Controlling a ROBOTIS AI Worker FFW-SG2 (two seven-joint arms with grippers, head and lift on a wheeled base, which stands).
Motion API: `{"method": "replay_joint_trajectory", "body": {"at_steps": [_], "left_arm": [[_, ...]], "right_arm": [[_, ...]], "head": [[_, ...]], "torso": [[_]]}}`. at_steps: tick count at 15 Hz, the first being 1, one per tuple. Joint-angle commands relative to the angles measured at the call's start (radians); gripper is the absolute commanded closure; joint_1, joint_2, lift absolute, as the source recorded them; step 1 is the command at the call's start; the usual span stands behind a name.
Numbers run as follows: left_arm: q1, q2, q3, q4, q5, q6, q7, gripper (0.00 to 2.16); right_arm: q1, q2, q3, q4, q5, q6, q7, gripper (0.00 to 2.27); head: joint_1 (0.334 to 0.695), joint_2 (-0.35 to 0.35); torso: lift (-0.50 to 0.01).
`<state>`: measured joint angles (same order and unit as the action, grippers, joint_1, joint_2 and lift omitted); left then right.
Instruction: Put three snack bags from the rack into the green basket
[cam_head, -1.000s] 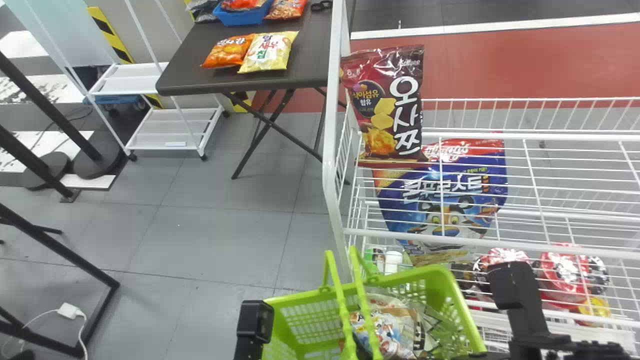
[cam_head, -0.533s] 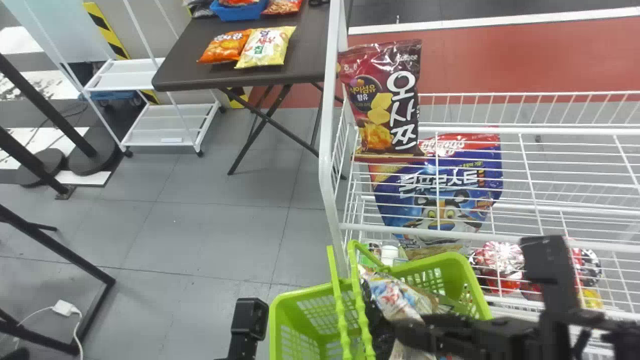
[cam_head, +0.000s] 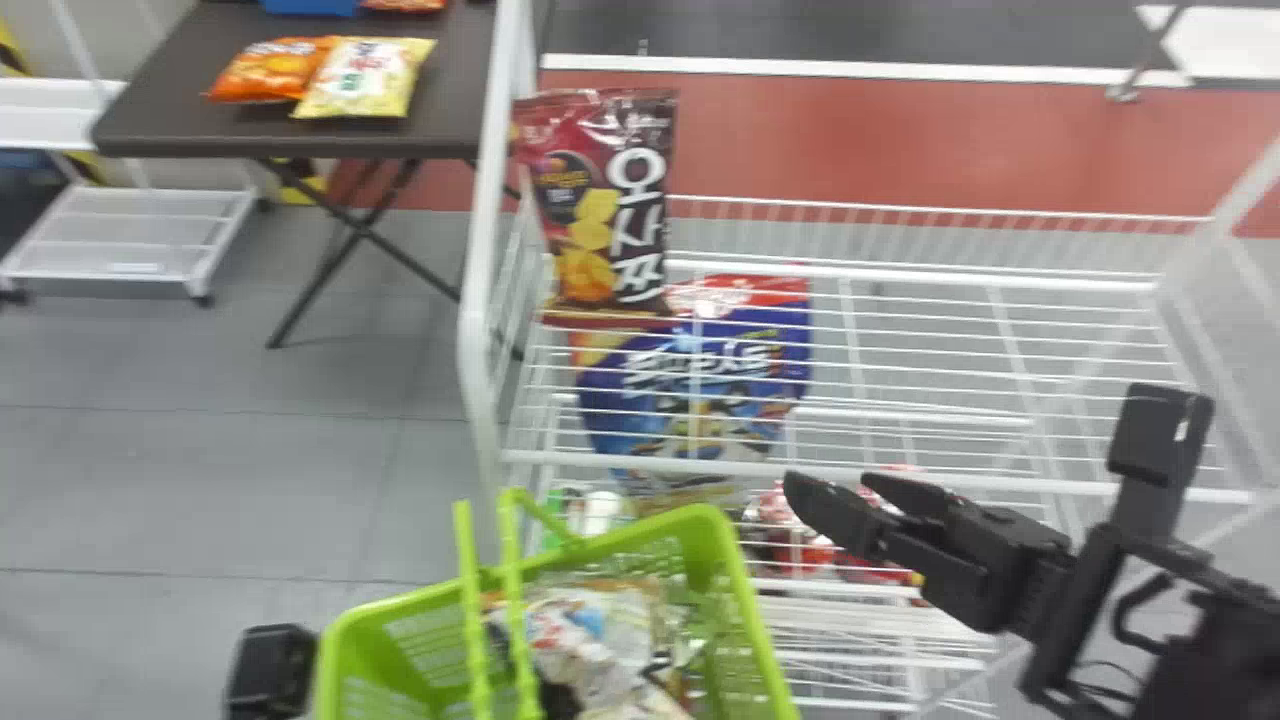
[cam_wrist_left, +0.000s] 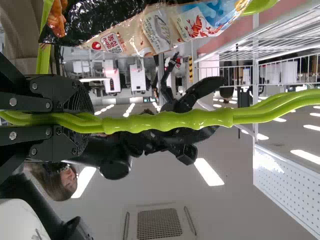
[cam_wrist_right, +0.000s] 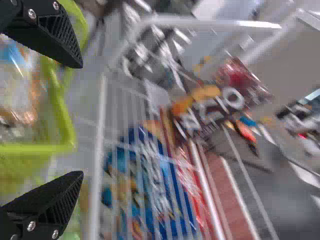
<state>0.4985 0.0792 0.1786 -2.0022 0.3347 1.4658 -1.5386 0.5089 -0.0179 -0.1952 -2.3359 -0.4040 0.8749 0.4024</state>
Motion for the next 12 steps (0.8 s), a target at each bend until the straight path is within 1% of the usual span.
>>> {"method": "replay_joint_trajectory", "body": {"at_steps": [1, 2, 3, 5, 6, 8, 10, 12], "left_arm": [[0.000, -0.002, -0.002, 0.000, 0.000, 0.000, 0.000, 2.15], [0.000, -0.002, -0.002, 0.000, 0.000, 0.000, 0.002, 2.15], [0.003, -0.001, -0.001, -0.001, 0.000, 0.000, 0.000, 2.15], [0.006, -0.001, 0.001, 0.000, -0.002, 0.000, 0.000, 2.15], [0.006, -0.001, 0.001, 0.002, -0.003, 0.000, 0.002, 2.15], [0.006, -0.001, -0.007, -0.001, -0.005, 0.000, 0.002, 2.15], [0.008, -0.001, -0.013, -0.007, -0.008, 0.000, 0.000, 2.15], [0.009, 0.001, -0.013, -0.009, -0.008, 0.000, 0.000, 2.15]], "right_arm": [[0.074, 0.015, 0.060, 0.110, 0.157, -0.397, -0.056, 0.04], [0.095, 0.015, 0.074, 0.165, 0.185, -0.535, -0.082, 0.04], [0.114, 0.016, 0.074, 0.228, 0.188, -0.664, -0.093, 0.04], [0.152, 0.019, 0.074, 0.291, 0.214, -0.820, -0.093, 0.04], [0.177, 0.019, 0.074, 0.305, 0.215, -0.894, -0.091, 0.04], [0.209, 0.019, 0.079, 0.323, 0.215, -0.974, -0.093, 0.04], [0.220, 0.019, 0.083, 0.337, 0.215, -0.986, -0.093, 0.05], [0.227, 0.019, 0.083, 0.337, 0.215, -0.998, -0.094, 0.05]], "head": [[0.695, -0.193], [0.695, -0.219], [0.695, -0.247], [0.695, -0.298], [0.695, -0.310], [0.695, -0.331], [0.695, -0.348], [0.695, -0.350]], "torso": [[0.000], [0.000], [0.000], [0.000], [0.000], [0.000], [0.000], [0.000]]}}
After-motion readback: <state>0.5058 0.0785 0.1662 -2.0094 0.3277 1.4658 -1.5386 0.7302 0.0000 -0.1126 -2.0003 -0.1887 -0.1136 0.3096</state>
